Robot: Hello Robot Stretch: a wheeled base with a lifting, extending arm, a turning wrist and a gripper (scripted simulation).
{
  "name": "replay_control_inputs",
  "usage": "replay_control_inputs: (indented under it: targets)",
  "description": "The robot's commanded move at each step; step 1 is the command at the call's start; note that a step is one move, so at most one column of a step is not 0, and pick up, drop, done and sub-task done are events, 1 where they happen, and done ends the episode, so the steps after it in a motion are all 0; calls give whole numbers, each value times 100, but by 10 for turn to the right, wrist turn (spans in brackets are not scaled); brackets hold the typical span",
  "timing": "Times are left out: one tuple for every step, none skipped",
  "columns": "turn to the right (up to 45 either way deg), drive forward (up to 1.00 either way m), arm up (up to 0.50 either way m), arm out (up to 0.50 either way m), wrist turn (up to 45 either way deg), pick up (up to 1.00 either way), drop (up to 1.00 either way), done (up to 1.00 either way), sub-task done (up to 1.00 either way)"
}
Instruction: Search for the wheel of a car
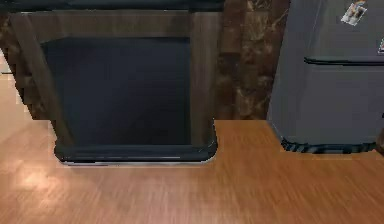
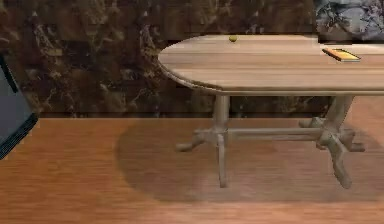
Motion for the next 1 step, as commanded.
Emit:
replay_control_inputs:
  targets:
    - [-450, 0, 0, 0, 0, 0, 0, 0, 0]
